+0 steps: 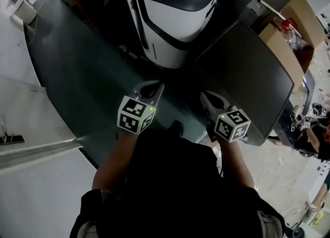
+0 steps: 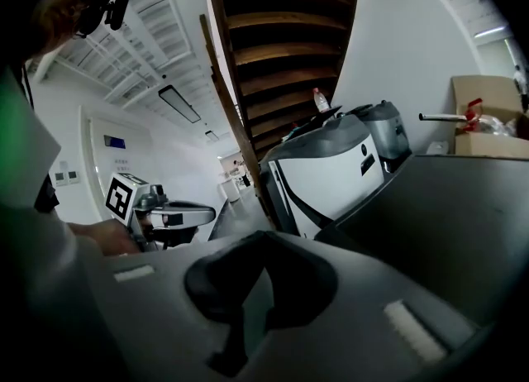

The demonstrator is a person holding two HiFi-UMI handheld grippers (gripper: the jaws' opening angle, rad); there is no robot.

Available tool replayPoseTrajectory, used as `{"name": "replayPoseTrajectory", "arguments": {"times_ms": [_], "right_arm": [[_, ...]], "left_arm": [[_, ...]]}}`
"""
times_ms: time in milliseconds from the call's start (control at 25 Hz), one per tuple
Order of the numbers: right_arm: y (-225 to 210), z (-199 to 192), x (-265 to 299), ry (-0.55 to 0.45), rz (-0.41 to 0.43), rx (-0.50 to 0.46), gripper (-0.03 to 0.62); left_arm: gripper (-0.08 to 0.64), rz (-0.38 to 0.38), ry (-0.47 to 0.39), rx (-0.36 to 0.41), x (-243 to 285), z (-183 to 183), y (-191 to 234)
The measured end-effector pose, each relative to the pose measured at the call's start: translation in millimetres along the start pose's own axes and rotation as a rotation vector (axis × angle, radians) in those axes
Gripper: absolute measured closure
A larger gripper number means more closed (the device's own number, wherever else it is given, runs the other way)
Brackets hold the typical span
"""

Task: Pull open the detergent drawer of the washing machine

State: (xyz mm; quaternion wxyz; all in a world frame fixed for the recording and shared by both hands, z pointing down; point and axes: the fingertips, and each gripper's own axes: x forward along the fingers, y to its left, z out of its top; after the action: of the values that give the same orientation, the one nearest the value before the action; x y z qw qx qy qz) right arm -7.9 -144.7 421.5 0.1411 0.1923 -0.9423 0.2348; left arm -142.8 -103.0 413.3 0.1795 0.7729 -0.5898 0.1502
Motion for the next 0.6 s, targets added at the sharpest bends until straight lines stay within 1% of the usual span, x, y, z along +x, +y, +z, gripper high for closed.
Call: {"name": "replayPoseTrajectory", "arguments": {"times_ms": [80, 200, 360, 480, 600], "right_arm": [[-16.5, -0.7, -3.9, -0.004, -0.028, 0.015, 0.589], [-36.0, -1.8, -10.8, -0.016, -0.083, 0.059, 0.589], [-57.0, -1.0, -10.7, -0.026, -0.174, 0.122, 0.589], [-53.5, -1.7, 0.2, -0.026, -0.206, 0.154, 0.589], [-44.3, -3.1, 14.2, -0.018, -0.245, 0.165, 0.589]], "left_arm": [[0.549, -0.041, 0.019, 0.021, 17.4, 3.5, -7.6], [0.549, -0.118, 0.059, 0.031, 38.6, 1.3, -16.5], [0.548, -0.196, 0.106, 0.066, 66.7, -1.2, -9.9], [0.546, -0.257, 0.121, 0.091, 83.6, -0.8, 2.1], [0.546, -0.326, 0.138, 0.094, 94.3, -7.7, 15.4]]}}
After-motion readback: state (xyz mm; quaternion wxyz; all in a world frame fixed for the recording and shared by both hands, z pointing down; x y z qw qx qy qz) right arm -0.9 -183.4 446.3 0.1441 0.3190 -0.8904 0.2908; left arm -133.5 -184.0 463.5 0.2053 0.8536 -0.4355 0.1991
